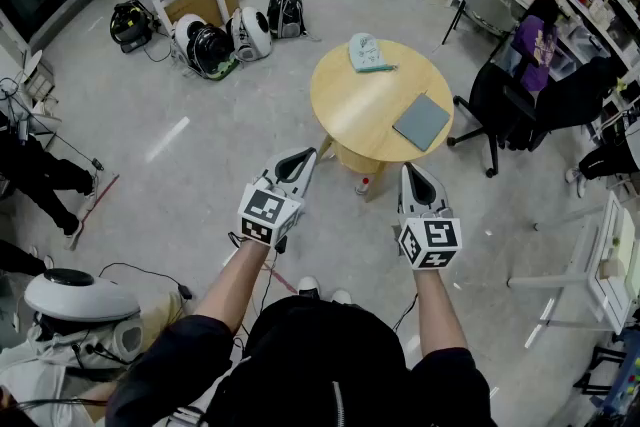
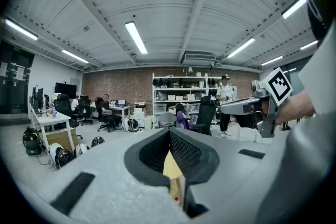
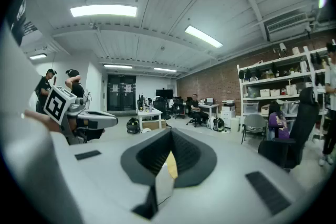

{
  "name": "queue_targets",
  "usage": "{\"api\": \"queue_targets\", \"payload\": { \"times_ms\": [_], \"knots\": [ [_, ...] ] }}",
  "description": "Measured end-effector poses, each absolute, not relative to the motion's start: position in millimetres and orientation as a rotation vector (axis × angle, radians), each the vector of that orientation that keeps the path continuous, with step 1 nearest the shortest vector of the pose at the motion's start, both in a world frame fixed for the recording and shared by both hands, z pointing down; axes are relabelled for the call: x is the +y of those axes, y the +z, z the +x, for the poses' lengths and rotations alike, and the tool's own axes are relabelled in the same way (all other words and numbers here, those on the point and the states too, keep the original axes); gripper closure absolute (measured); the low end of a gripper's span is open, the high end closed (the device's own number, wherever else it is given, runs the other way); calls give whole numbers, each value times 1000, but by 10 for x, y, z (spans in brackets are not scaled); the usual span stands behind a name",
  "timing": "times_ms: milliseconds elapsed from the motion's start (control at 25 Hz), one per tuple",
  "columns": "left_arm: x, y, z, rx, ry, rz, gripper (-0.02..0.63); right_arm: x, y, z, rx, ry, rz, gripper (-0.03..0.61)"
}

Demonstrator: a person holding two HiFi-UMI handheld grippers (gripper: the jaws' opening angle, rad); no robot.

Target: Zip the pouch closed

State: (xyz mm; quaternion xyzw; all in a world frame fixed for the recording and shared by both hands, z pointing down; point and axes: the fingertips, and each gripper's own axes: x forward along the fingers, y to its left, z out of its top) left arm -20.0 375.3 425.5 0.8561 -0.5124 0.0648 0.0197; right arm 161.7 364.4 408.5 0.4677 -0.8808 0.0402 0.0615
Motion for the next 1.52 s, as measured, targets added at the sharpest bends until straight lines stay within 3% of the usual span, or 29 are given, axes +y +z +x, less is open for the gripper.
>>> {"api": "queue_targets", "payload": {
  "times_ms": [920, 1520],
  "knots": [
    [3315, 4453, -728, -1543, 219, 2659, 607, 3164, 4335, 1244, -2604, 160, 1469, 575],
    [1380, 4574, -793, -1473, 275, 2692, 607, 1119, 4498, 1163, -2584, 202, 1489, 575]
  ]
}}
